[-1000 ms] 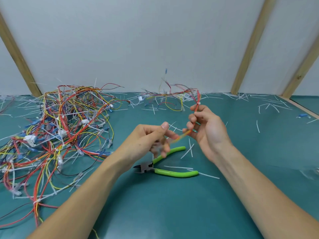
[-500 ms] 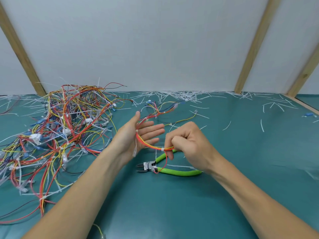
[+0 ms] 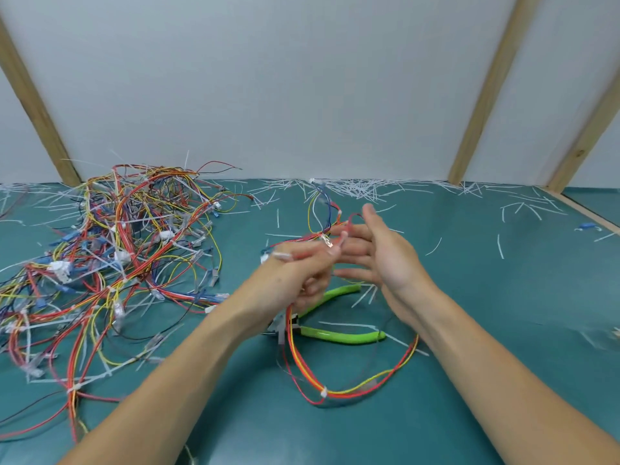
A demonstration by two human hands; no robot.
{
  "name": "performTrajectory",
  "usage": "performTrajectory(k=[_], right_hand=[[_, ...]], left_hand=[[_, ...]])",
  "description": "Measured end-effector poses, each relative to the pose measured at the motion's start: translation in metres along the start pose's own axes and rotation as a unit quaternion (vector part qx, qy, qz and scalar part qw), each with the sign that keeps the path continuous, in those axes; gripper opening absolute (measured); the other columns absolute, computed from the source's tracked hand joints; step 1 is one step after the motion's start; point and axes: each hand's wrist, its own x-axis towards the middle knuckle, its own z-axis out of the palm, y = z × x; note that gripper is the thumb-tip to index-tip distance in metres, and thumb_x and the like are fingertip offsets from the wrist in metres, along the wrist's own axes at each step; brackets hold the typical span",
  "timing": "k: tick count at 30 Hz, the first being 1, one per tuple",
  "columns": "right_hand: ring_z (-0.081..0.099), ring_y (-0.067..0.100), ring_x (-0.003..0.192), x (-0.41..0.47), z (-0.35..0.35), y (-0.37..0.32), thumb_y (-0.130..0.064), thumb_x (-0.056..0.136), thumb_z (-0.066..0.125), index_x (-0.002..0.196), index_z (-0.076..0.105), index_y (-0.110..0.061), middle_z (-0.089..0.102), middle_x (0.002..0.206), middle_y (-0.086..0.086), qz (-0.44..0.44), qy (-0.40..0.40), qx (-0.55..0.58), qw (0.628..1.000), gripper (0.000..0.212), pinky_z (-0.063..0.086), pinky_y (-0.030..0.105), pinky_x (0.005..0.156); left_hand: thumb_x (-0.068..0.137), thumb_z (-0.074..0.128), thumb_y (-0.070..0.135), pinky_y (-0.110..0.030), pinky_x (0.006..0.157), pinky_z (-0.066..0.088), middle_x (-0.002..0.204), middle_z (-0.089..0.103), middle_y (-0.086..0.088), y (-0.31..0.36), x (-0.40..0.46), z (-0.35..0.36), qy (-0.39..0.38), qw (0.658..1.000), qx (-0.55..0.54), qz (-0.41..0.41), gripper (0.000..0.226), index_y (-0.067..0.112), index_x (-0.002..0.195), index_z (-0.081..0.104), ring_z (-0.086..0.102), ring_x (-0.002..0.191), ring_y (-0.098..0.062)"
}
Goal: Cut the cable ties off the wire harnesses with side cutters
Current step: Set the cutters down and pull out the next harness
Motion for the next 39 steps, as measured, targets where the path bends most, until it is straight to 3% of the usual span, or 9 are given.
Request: performTrajectory(k=[8,11,15,18,23,27,31,35,39], right_hand=[[0.052,0.01,0.053,0.013,-0.022,0.007,-0.038,0.098,0.067,0.093,0.073,-0.011,0.065,0.067,-0.004,0.095,0.067,0.043,0.992,0.028,0.055,0.026,0.049],[0.042,0.004,0.042,0.015,-0.023,0.01,-0.023,0.099,0.066,0.087,0.07,-0.01,0.059,0.061,-0.004,0.086,0.077,0.041,0.993,0.018,0.043,0.021,0.04],[0.031,0.003,0.036,0.021,-0.03,0.004,-0.014,0.105,0.056,0.087,0.056,-0.013,0.053,0.066,-0.002,-0.014,0.134,0.111,0.985,0.018,0.028,0.018,0.035],[0.031,0.004,0.038,0.027,-0.045,-0.004,-0.015,0.106,0.054,0.088,0.053,-0.016,0.054,0.067,-0.003,-0.079,0.213,0.129,0.965,0.018,0.028,0.019,0.036],[0.036,0.004,0.039,0.051,-0.074,-0.012,-0.018,0.106,0.054,0.087,0.052,-0.021,0.054,0.069,-0.001,-0.099,0.312,0.132,0.936,0.019,0.028,0.017,0.036],[0.049,0.017,0.051,0.082,-0.111,-0.025,-0.019,0.103,0.053,0.086,0.055,-0.02,0.062,0.073,0.008,-0.11,0.384,-0.01,0.916,0.018,0.042,0.024,0.042],[0.064,0.038,0.103,0.105,-0.159,-0.034,-0.027,0.105,0.052,0.111,0.066,-0.015,0.069,0.114,0.018,-0.088,0.4,-0.321,0.854,0.019,0.049,0.043,0.086],[0.062,0.047,0.106,0.118,-0.189,-0.037,-0.021,0.105,0.049,0.107,0.066,-0.007,0.069,0.112,0.025,-0.078,0.346,-0.504,0.787,0.022,0.045,0.043,0.079],[0.062,0.048,0.106,0.132,-0.196,-0.054,-0.009,0.099,0.049,0.104,0.068,0.0,0.067,0.111,0.03,-0.042,0.32,-0.498,0.805,0.021,0.039,0.037,0.074]], left_hand=[[0.105,0.047,0.03,-0.013,0.041,0.026,0.053,0.037,0.005,0.001,-0.006,0.006,-0.07,0.985,0.155,-0.019,0.039,0.043,0.083,0.076,0.029,0.042,-0.005],[0.105,0.048,0.028,-0.015,0.043,0.028,0.055,0.043,-0.003,-0.001,-0.006,0.01,-0.083,0.981,0.176,-0.018,0.033,0.042,0.097,0.076,0.031,0.042,-0.006],[0.097,0.058,0.036,-0.019,0.043,0.039,0.054,0.05,-0.006,-0.003,-0.003,0.003,-0.031,0.993,0.108,-0.033,0.028,0.018,0.094,0.079,0.045,0.041,-0.013],[0.084,0.063,0.041,-0.03,0.067,0.052,0.065,0.063,-0.007,-0.004,0.002,-0.004,-0.025,0.999,0.044,-0.016,0.028,0.017,0.073,0.072,0.068,0.067,-0.025],[0.082,0.072,0.046,-0.037,0.087,0.054,0.093,0.069,-0.004,-0.011,0.008,0.001,-0.179,0.974,-0.133,-0.046,0.032,0.017,0.095,0.071,0.069,0.097,-0.03],[0.087,0.073,0.041,-0.033,0.079,0.056,0.094,0.068,-0.008,0.001,0.012,0.011,-0.223,0.967,-0.112,-0.052,0.04,0.013,0.115,0.066,0.068,0.077,-0.023],[0.086,0.073,0.026,-0.031,0.081,0.054,0.084,0.063,-0.004,0.018,0.029,0.037,-0.177,0.981,-0.06,-0.046,0.038,0.011,0.12,0.068,0.062,0.072,-0.019],[0.087,0.073,0.013,-0.031,0.077,0.052,0.073,0.06,0.0,0.014,0.06,0.082,-0.085,0.99,0.089,-0.071,0.021,0.012,0.108,0.072,0.062,0.065,-0.015],[0.089,0.064,0.01,-0.027,0.062,0.045,0.077,0.065,-0.005,-0.008,0.093,0.127,-0.071,0.966,0.238,-0.078,0.02,0.01,0.108,0.069,0.062,0.069,-0.021]])
